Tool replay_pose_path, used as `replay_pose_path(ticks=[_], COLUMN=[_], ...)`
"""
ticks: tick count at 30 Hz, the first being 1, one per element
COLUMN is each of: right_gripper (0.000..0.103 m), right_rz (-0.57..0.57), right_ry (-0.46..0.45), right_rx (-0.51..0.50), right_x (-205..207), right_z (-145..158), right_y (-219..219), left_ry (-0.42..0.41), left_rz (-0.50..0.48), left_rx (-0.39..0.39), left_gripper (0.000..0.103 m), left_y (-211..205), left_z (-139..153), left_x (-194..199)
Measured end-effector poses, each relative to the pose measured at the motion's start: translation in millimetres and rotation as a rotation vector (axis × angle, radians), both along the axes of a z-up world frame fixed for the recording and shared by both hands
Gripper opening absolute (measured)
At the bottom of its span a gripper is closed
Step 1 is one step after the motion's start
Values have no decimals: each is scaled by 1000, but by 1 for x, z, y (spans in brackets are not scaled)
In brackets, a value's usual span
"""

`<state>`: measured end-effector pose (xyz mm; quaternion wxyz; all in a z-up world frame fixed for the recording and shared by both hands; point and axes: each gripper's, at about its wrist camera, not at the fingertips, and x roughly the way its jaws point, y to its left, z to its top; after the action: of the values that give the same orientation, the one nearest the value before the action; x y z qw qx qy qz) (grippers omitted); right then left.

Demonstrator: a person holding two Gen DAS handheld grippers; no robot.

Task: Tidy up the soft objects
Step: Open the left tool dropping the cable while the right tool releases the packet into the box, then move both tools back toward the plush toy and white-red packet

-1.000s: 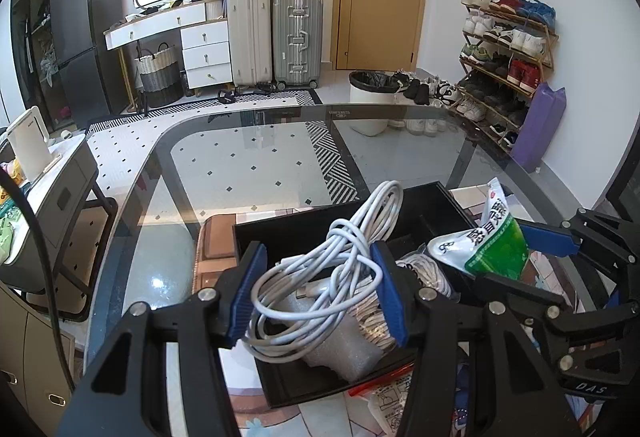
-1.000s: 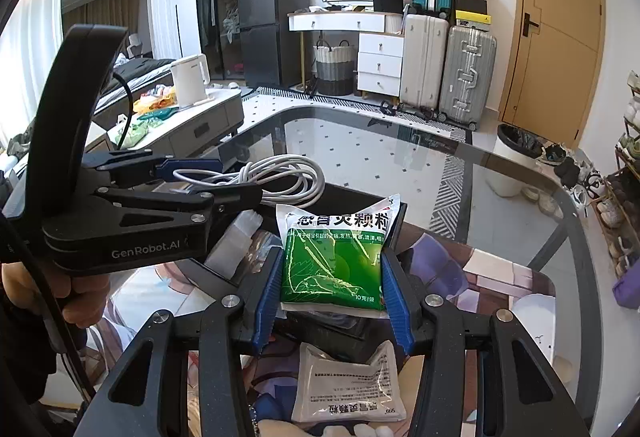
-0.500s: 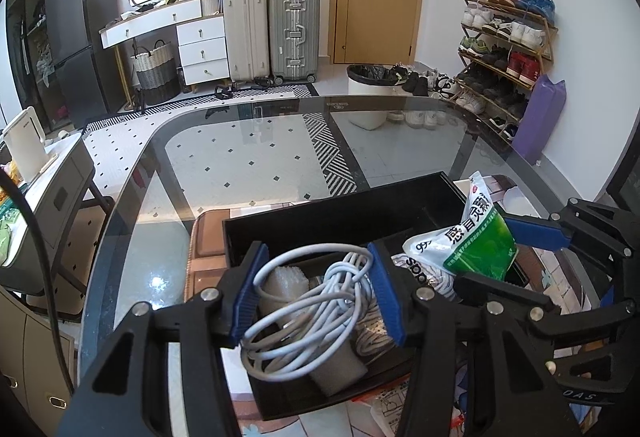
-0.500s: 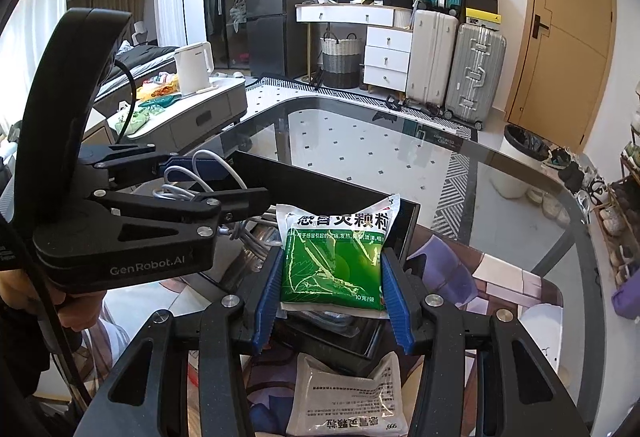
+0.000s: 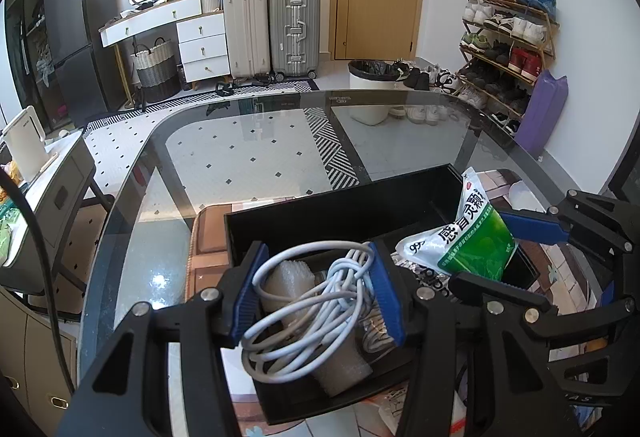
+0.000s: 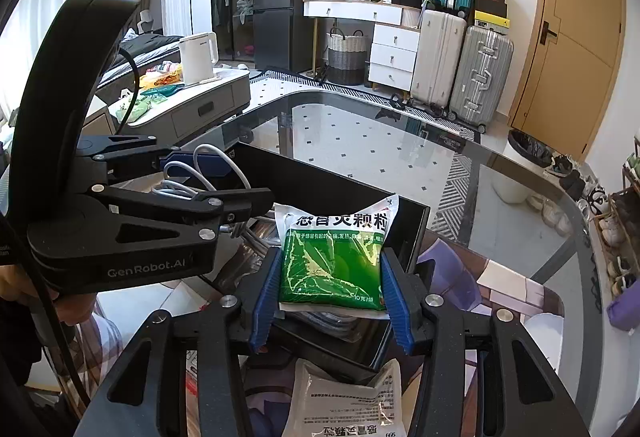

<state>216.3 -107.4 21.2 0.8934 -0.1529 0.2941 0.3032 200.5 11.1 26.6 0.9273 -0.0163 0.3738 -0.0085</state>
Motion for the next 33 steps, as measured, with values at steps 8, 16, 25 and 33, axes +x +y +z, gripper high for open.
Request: replay_pose_path(ticks=[8, 16, 25, 33], right_gripper=[67, 96, 102, 102], right_rz=[-22, -93, -148, -154], right_ry=[-43, -91, -58, -27], right_rx=[-19, 20, 148, 151], right_x=[-2, -16, -38, -65], right_z=[0, 10, 16, 3], right_y=[-1, -28, -74, -93], left_ry=[11, 4, -49, -35], left_rz=[-1, -26, -18, 23], left_rx=[7, 12, 30, -5], left_gripper=[53, 82, 103, 103], left_y=[-1, -8, -10, -2], left_z=[-1, 3, 16, 14], left_x=[1, -11, -43, -67])
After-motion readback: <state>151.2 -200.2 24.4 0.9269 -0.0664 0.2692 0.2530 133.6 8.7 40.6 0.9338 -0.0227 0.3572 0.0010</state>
